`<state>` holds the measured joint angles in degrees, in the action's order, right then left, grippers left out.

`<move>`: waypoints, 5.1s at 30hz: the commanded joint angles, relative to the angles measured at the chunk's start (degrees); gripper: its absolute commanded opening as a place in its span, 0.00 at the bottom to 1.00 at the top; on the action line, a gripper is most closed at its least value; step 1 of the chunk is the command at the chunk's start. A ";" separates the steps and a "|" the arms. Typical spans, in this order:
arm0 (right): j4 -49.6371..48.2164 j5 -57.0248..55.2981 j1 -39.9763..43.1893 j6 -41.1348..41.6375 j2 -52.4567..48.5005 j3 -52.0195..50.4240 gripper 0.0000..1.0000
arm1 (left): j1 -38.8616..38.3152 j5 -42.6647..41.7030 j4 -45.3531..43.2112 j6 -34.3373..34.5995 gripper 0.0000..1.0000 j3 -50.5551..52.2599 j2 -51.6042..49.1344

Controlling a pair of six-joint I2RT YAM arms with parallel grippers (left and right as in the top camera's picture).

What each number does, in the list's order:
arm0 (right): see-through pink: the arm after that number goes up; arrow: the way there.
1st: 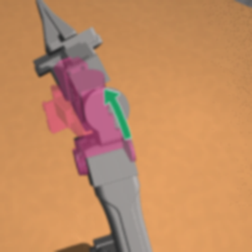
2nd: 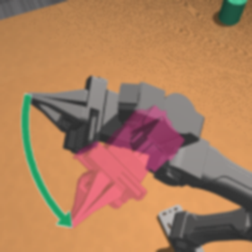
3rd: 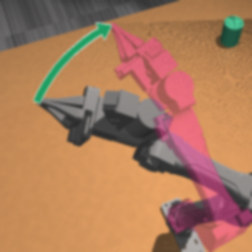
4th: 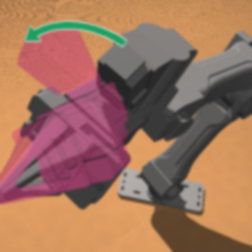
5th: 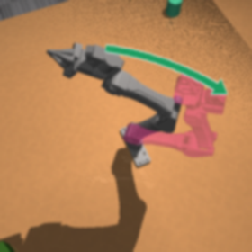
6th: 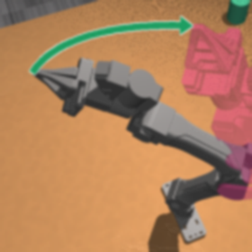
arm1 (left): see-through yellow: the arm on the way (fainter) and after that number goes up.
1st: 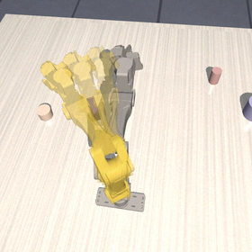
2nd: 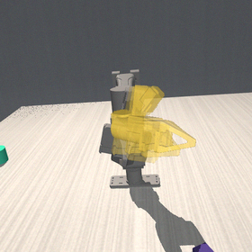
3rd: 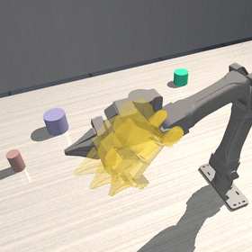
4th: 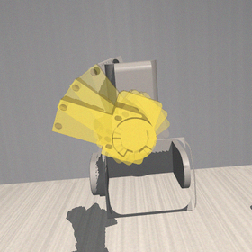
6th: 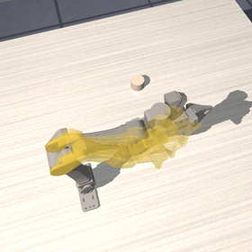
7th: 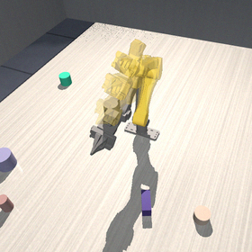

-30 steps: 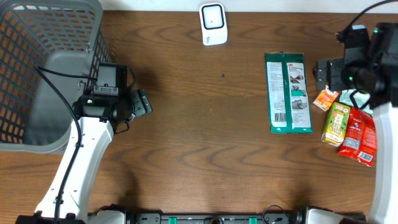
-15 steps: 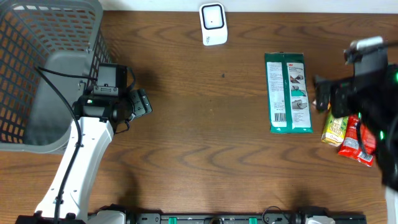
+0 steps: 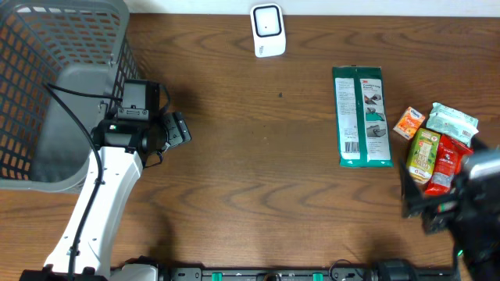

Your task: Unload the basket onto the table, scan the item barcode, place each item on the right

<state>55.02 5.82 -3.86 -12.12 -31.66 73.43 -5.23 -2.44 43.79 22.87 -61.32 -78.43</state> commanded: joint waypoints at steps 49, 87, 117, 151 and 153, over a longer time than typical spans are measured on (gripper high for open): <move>-51.30 0.68 3.50 13.79 31.36 -73.13 0.99 | 0.20 0.52 0.31 0.11 0.84 -0.04 0.57; -51.32 0.68 3.50 13.77 31.34 -73.11 0.99 | 0.20 0.52 0.31 0.11 0.84 0.24 9.57; -51.32 0.68 3.50 13.79 31.34 -73.11 0.99 | 7.06 2.93 0.85 1.42 0.84 17.42 76.76; -51.30 0.68 3.50 13.79 31.32 -73.11 0.99 | 7.65 -0.11 -63.19 4.87 0.84 59.23 78.31; -51.30 0.68 3.50 13.79 31.32 -73.11 0.99 | 7.65 -0.11 -63.01 4.87 0.84 60.15 78.34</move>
<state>3.51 6.66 -0.97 0.89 -0.69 0.38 2.15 -1.80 -19.38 27.24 -2.50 -0.58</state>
